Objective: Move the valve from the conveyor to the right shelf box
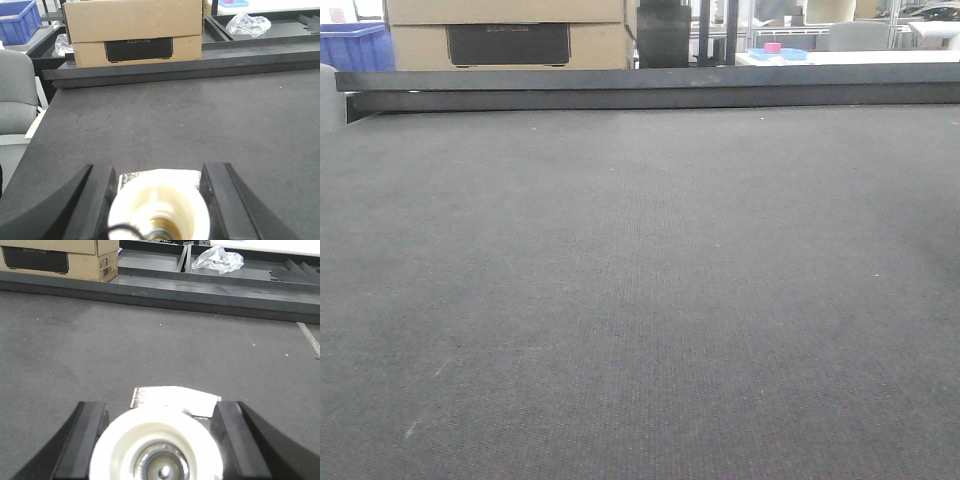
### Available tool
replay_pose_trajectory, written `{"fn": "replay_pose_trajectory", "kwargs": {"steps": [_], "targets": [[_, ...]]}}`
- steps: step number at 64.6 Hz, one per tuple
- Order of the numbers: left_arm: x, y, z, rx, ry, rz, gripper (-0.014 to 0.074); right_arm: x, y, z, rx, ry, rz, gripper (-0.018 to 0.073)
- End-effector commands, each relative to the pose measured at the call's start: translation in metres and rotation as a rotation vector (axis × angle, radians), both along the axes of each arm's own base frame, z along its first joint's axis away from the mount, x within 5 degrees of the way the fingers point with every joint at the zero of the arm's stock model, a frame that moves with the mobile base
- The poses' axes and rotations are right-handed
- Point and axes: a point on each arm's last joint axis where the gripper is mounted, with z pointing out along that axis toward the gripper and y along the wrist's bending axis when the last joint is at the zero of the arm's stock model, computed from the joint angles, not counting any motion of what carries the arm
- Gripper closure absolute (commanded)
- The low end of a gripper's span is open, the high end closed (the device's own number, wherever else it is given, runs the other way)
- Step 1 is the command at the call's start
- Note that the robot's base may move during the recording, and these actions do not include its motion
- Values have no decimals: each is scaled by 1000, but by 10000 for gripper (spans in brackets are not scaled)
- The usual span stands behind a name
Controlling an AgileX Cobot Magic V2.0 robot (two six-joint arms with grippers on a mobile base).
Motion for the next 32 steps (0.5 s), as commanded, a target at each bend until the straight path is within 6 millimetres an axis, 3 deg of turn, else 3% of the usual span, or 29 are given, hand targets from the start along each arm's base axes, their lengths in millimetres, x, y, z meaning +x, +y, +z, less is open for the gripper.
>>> {"fn": "replay_pose_trajectory", "kwargs": {"steps": [1, 32], "targets": [[-3, -1, 8, -17, -73, -7, 707, -3, -1, 12, 0, -99, -15, 711], [-3, -1, 8, -17, -73, -7, 707, -3, -1, 12, 0, -99, -15, 711]]}}
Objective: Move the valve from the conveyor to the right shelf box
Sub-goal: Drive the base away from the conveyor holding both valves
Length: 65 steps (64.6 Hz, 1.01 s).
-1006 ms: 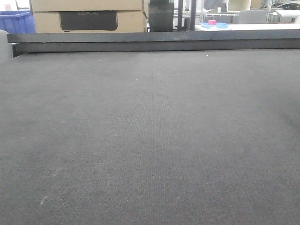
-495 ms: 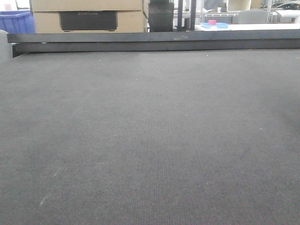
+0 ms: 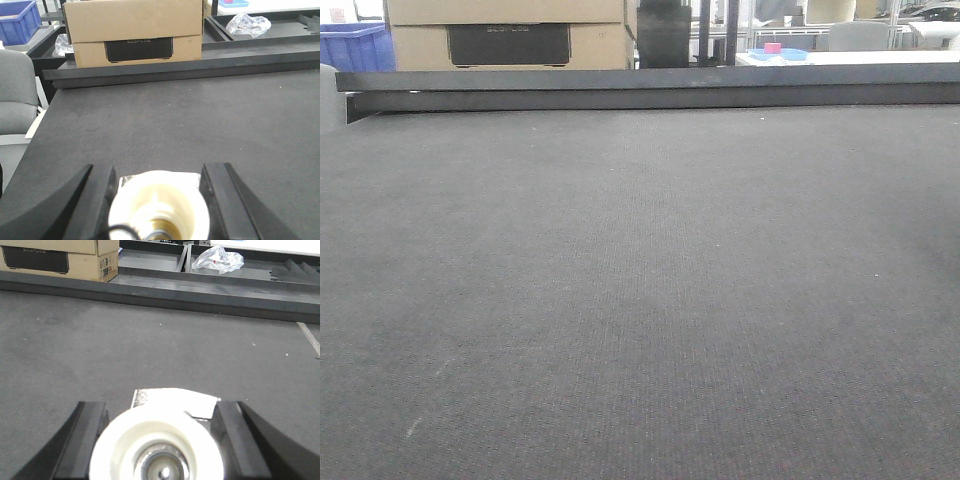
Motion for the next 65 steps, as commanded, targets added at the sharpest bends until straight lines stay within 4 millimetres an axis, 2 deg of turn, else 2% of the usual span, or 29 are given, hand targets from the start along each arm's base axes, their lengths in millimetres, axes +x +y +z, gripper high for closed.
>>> {"fn": "replay_pose_trajectory", "kwargs": {"steps": [1, 65], "targets": [[-3, -1, 8, -15, -73, -6, 707, -3, -1, 12, 0, -99, -15, 711], [-3, -1, 8, -15, -73, -6, 707, -3, -1, 12, 0, -99, -15, 711]]}}
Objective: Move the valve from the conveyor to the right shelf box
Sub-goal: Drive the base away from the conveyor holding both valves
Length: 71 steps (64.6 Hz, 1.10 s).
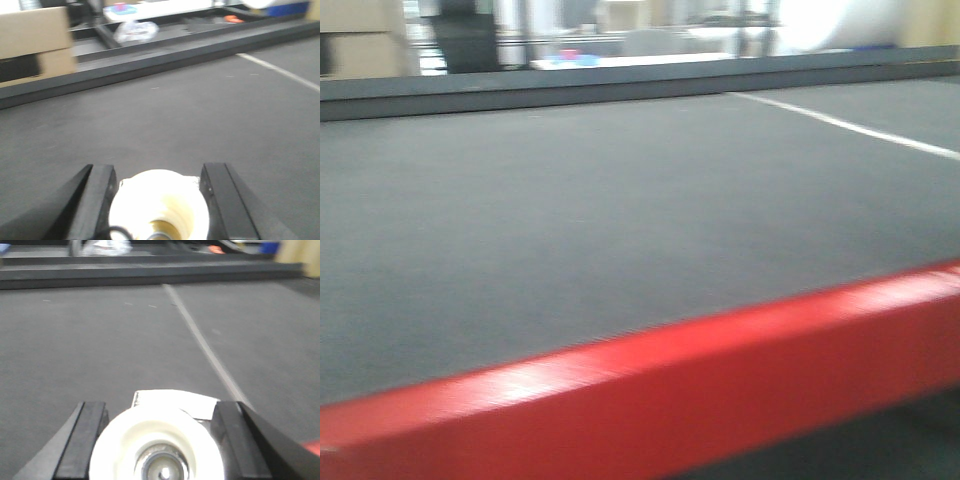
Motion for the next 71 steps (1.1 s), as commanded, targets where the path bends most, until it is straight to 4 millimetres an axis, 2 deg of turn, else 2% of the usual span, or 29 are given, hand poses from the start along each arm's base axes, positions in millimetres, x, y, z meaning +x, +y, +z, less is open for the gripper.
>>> {"fn": "replay_pose_trajectory", "kwargs": {"steps": [1, 71], "targets": [[-1, -1, 7, -16, -67, -7, 707, -3, -1, 12, 0, -99, -15, 711], [-1, -1, 7, -16, -67, -7, 707, -3, -1, 12, 0, -99, -15, 711]]}}
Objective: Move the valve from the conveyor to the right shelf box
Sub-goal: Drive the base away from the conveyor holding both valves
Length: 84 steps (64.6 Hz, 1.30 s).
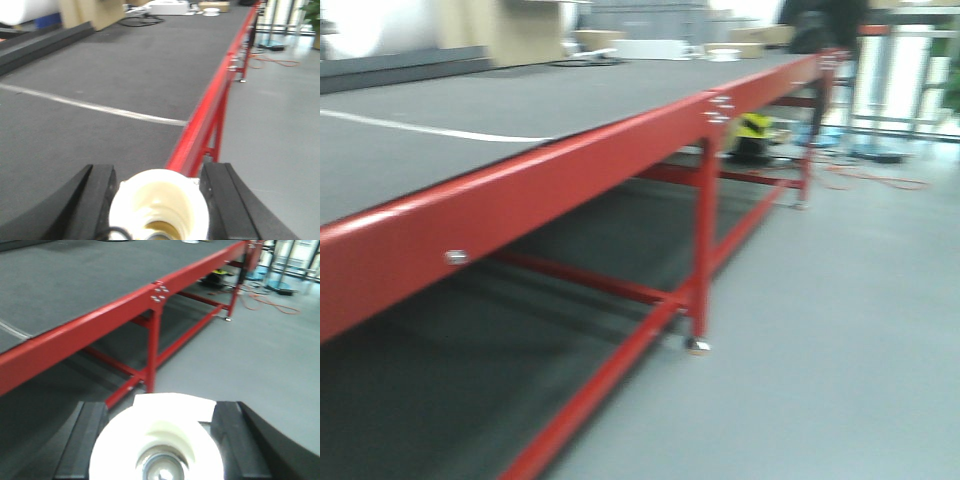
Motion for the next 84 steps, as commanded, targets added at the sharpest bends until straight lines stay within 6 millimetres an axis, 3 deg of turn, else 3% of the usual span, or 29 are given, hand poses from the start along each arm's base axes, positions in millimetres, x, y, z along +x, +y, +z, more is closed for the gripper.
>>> {"fn": "replay_pose_trajectory", "kwargs": {"steps": [1, 84], "targets": [[-1, -1, 7, -13, -67, -6, 707, -3, -1, 12, 0, -99, -15, 711], [-1, -1, 7, -13, -67, -6, 707, -3, -1, 12, 0, -99, -15, 711]]}}
